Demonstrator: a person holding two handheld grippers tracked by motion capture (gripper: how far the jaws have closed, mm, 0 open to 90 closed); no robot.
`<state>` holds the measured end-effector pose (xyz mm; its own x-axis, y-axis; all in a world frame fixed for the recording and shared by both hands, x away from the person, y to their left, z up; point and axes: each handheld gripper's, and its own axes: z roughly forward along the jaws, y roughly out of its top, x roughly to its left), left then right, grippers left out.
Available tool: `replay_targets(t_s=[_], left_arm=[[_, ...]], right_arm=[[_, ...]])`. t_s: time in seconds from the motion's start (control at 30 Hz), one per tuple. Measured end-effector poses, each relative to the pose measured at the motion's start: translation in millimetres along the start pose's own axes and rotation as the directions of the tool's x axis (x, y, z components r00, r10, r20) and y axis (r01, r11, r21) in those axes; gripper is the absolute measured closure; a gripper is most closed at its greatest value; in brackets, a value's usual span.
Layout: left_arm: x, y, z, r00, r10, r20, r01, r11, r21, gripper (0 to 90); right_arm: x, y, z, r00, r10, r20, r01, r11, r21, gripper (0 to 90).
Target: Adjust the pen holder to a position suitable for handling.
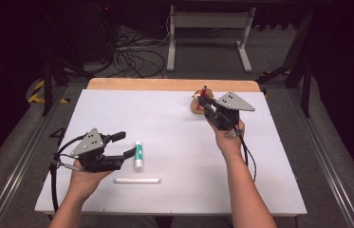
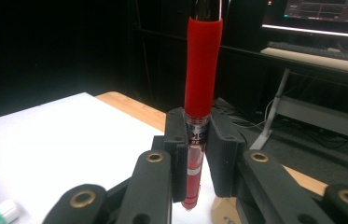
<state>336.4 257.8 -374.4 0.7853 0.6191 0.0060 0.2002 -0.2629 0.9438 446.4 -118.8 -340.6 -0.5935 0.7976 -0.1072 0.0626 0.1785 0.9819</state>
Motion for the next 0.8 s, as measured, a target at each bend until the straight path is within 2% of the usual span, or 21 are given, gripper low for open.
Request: replay_targets(t_s=[0.4, 0.8], left_arm=[[3.9, -2.2, -3.1, 0.9999, 0.000, -0.011, 0.000, 1.0000, 0.003, 31.7], [7.1, -4.9, -4.3, 0.9999, -0.011, -0.012, 0.011, 0.9999, -0.005, 31.6]], right_arm=[[-21.0, -10.1, 19.0, 0.9957, 0.007, 0.092, -0.007, 1.000, -0.002, 79.8], [-33.4, -20.9, 41.0, 0.9868, -0.015, 0.161, 0.019, 1.000, -0.023, 79.8]])
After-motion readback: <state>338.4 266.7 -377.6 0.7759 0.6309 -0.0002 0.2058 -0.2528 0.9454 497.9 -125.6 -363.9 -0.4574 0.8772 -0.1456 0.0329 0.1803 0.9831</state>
